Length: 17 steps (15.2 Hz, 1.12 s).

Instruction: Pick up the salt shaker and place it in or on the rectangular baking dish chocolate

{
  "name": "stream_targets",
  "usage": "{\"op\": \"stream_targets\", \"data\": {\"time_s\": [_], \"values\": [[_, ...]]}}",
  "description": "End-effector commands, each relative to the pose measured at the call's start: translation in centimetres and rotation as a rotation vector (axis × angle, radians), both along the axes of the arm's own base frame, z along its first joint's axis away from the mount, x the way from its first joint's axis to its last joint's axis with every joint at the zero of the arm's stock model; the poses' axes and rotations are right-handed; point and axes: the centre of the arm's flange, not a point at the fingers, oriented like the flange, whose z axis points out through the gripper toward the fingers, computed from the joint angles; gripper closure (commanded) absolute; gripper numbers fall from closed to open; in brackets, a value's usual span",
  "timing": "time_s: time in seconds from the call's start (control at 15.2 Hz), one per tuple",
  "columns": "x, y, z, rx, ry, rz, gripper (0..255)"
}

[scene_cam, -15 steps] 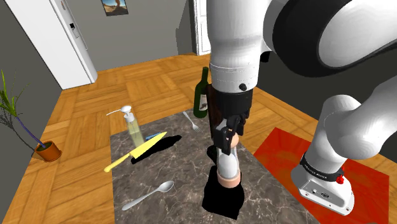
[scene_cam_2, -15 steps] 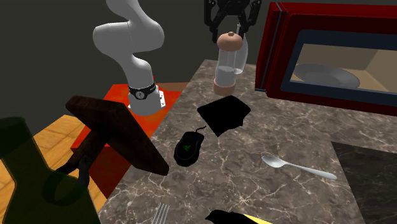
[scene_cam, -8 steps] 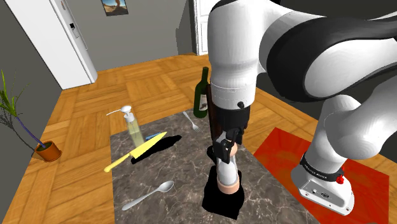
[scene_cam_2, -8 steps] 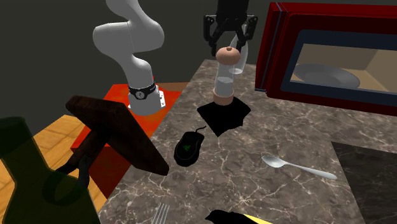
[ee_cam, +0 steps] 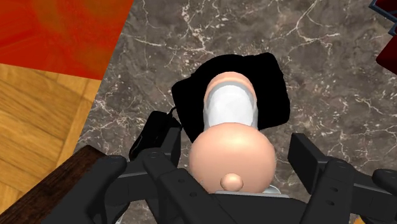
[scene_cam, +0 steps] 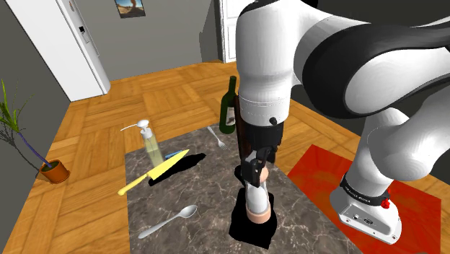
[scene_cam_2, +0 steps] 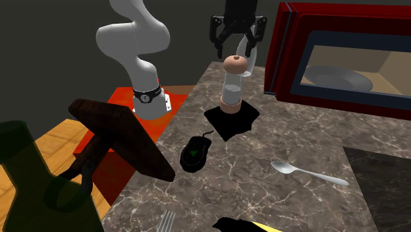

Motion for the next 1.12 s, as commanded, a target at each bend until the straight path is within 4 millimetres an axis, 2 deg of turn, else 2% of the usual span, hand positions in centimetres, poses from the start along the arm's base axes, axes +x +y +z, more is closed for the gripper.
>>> {"op": "stream_targets", "data": {"time_s": [0.0, 0.26, 0.53, 1.06], "values": [[0.0, 0.0, 0.0, 0.000, 0.000, 0.000, 0], [0.0, 0.0, 0.0, 0.000, 0.000, 0.000, 0], [0.2, 0.2, 5.0, 0.000, 0.000, 0.000, 0], [0.2, 0.2, 5.0, 0.000, 0.000, 0.000, 0]]}}
